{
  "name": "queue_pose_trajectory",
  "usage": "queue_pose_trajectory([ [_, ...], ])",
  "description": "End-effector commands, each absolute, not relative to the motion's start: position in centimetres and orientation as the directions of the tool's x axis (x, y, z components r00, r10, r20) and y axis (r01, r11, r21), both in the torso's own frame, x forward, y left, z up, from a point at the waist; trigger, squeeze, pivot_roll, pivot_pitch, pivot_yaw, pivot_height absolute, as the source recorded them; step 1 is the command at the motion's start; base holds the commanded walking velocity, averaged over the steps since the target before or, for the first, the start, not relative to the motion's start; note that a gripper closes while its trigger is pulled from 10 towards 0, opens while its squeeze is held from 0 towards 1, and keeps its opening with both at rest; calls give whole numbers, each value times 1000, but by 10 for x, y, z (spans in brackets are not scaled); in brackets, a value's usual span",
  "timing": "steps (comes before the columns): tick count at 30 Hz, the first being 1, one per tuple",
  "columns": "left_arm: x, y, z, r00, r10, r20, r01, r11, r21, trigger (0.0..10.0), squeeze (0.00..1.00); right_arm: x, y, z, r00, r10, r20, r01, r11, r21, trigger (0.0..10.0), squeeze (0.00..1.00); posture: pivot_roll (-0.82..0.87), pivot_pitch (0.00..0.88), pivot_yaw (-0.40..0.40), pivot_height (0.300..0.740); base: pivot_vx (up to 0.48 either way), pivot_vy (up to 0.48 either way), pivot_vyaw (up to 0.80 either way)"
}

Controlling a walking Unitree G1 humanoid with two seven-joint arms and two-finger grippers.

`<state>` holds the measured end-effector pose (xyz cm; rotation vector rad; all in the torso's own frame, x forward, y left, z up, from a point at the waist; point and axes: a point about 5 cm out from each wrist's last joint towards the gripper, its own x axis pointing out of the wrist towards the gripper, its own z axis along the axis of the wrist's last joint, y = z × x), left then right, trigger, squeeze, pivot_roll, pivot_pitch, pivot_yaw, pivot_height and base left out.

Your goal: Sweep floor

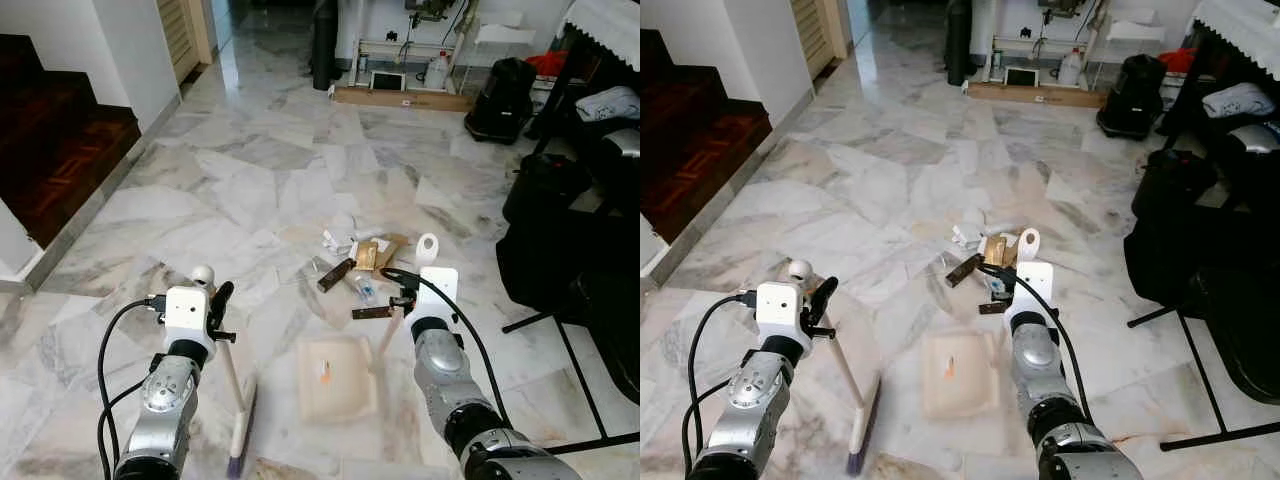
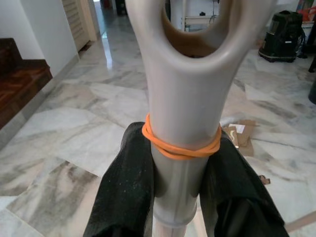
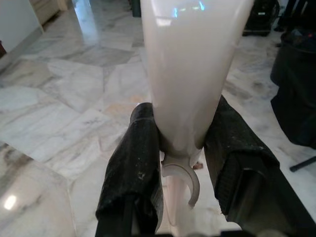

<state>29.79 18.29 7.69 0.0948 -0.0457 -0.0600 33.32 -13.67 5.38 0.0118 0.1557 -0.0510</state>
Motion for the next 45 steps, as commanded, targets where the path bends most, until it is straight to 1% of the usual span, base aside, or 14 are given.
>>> queue_pose_trajectory([
  [1,302,184,86,994,-62,93,51,992,118,10000,0,332,-137,55,989,-52,-135,55,998,17,10000,0,53,15,-47,740,0,0,0],
  [19,302,185,84,994,-38,100,26,993,118,10000,0,332,-139,54,988,-62,-141,64,998,9,10000,0,59,0,-55,740,283,0,0],
  [25,302,185,83,994,-40,99,28,992,120,10000,0,332,-140,52,986,-70,-151,71,997,4,10000,0,58,0,-54,740,320,0,-623],
  [45,299,183,80,994,-38,102,26,993,118,10000,0,334,-139,57,990,-67,-122,68,998,4,10000,0,61,0,-55,740,333,0,0],
])
